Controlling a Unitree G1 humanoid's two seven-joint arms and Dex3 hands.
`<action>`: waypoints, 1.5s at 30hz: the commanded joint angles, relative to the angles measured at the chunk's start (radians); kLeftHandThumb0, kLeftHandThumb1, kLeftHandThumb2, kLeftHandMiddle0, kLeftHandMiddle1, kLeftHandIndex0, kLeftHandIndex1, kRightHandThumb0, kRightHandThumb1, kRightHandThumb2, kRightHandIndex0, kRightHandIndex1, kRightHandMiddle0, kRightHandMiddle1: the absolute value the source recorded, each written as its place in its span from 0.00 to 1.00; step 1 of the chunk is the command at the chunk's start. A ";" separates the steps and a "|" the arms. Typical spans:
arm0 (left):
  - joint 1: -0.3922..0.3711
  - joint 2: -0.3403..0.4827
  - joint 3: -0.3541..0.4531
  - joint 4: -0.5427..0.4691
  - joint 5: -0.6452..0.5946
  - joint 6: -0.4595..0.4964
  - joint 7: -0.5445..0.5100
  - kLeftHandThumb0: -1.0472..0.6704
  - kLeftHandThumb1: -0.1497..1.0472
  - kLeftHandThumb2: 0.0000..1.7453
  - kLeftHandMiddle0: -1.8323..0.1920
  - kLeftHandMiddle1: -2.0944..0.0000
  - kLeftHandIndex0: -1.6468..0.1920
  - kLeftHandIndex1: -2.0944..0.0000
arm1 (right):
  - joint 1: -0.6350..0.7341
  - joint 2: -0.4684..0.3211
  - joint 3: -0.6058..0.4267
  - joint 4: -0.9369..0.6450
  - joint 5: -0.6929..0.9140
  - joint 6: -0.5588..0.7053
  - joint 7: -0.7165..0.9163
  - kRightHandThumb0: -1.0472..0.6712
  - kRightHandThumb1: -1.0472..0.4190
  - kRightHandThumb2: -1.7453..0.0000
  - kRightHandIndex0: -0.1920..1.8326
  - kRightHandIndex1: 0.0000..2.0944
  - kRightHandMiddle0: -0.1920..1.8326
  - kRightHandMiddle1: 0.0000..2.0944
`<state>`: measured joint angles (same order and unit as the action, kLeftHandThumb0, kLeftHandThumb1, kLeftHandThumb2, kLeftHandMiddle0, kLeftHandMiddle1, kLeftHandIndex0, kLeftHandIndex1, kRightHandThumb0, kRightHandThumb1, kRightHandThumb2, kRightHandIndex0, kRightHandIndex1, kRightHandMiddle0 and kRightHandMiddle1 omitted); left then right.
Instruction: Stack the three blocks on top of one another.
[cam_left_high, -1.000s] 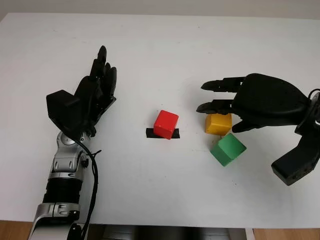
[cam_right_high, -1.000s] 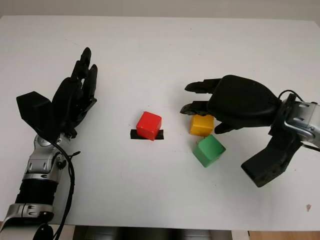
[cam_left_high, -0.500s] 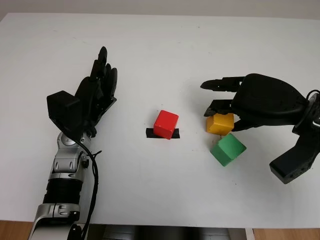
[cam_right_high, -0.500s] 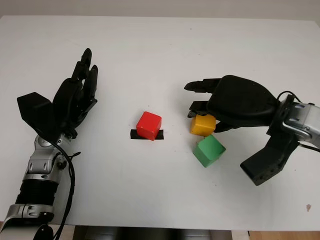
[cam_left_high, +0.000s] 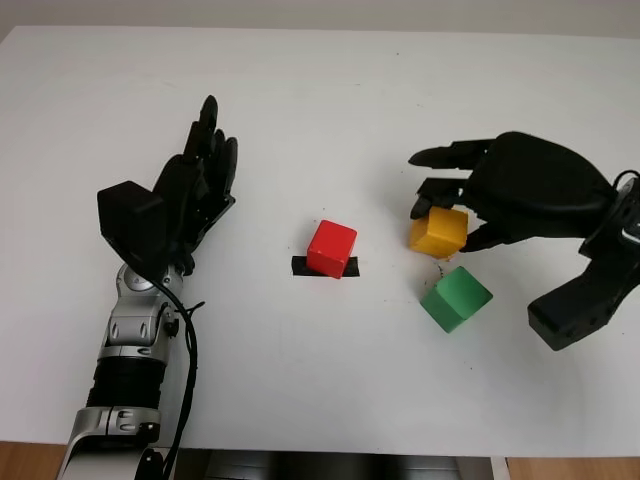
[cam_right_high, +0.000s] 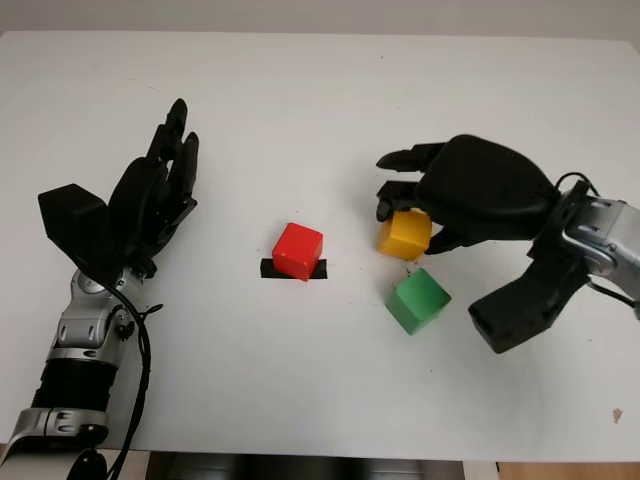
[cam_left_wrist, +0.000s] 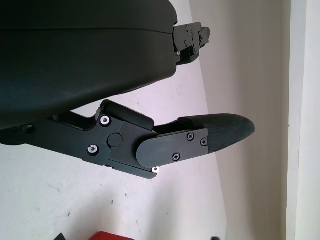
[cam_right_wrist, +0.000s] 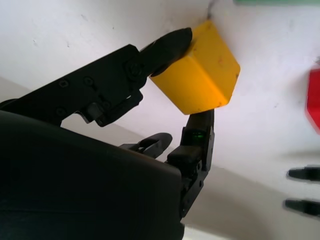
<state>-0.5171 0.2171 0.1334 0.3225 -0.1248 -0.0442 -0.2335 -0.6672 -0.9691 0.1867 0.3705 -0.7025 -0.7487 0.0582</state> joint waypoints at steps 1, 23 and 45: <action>-0.005 0.008 -0.003 -0.010 0.001 -0.002 -0.003 0.16 1.00 0.35 0.98 0.98 0.98 0.98 | -0.018 0.017 -0.035 -0.031 0.075 0.050 0.059 0.43 0.14 0.97 0.36 0.04 0.45 0.42; 0.007 0.002 -0.004 -0.016 -0.007 0.006 0.000 0.16 1.00 0.35 0.99 0.98 0.99 0.98 | 0.001 0.159 -0.136 -0.260 0.399 0.513 0.392 0.43 0.04 0.97 0.33 0.01 0.26 0.68; 0.005 0.004 0.002 -0.035 0.005 -0.010 0.019 0.14 1.00 0.38 0.98 0.97 0.98 0.97 | -0.231 0.271 -0.005 -0.390 0.466 0.782 0.736 0.40 0.04 0.97 0.28 0.01 0.27 0.70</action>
<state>-0.5160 0.2192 0.1306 0.3065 -0.1181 -0.0474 -0.2188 -0.8728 -0.7099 0.1771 -0.0272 -0.2444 0.0481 0.7904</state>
